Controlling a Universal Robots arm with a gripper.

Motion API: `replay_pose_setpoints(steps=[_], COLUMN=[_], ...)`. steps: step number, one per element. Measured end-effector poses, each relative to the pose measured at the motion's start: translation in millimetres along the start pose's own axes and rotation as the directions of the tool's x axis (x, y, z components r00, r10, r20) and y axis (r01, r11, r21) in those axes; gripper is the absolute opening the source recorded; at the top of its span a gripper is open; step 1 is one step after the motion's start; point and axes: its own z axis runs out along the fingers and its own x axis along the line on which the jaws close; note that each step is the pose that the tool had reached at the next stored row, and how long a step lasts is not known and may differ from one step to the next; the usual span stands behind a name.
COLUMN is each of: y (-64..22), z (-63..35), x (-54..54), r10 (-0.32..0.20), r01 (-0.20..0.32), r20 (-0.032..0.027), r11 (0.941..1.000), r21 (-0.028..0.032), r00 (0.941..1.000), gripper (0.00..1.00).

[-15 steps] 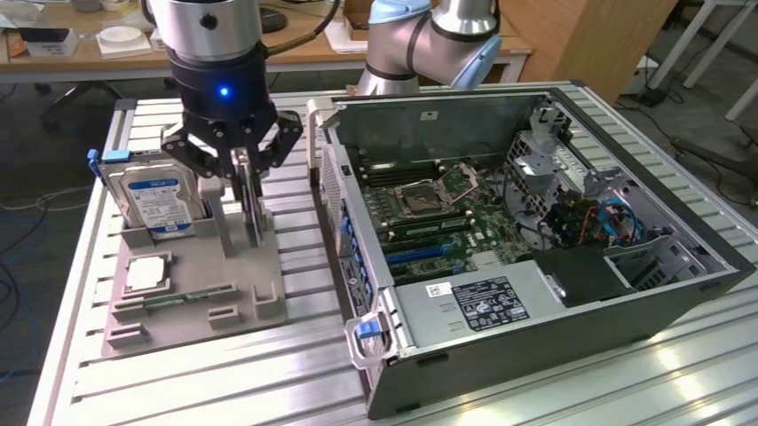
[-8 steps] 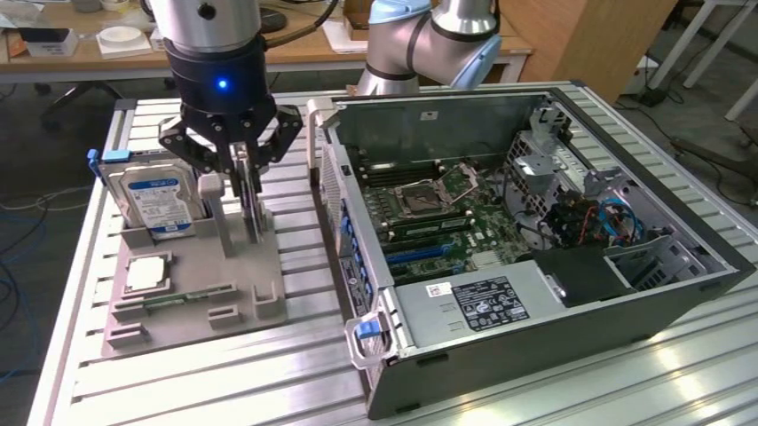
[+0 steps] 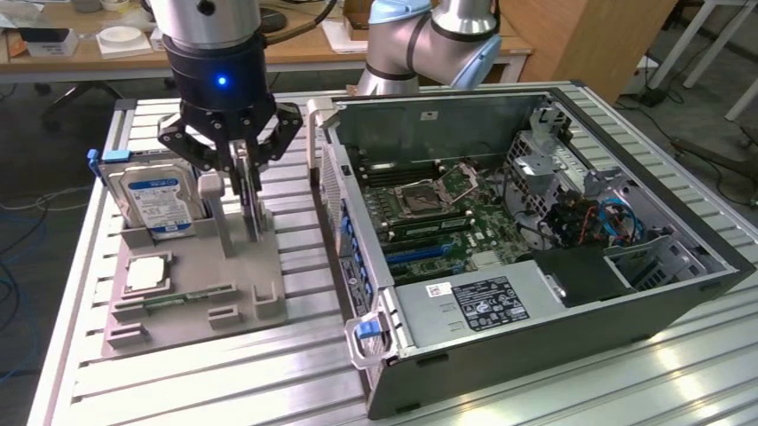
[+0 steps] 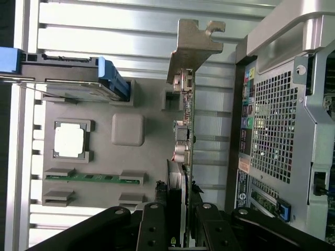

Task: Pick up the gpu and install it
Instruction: 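Pick up the gpu and move the gpu toward the slot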

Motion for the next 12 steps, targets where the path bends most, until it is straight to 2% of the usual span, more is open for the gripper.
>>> replay_pose_setpoints(steps=[12], y=[0.2], z=[-3.5], x=[-0.1], r10=[0.000], r01=[0.000], r20=[0.0000], r11=[1.0000], r21=[-0.0009], r00=[1.0000], gripper=[0.27])
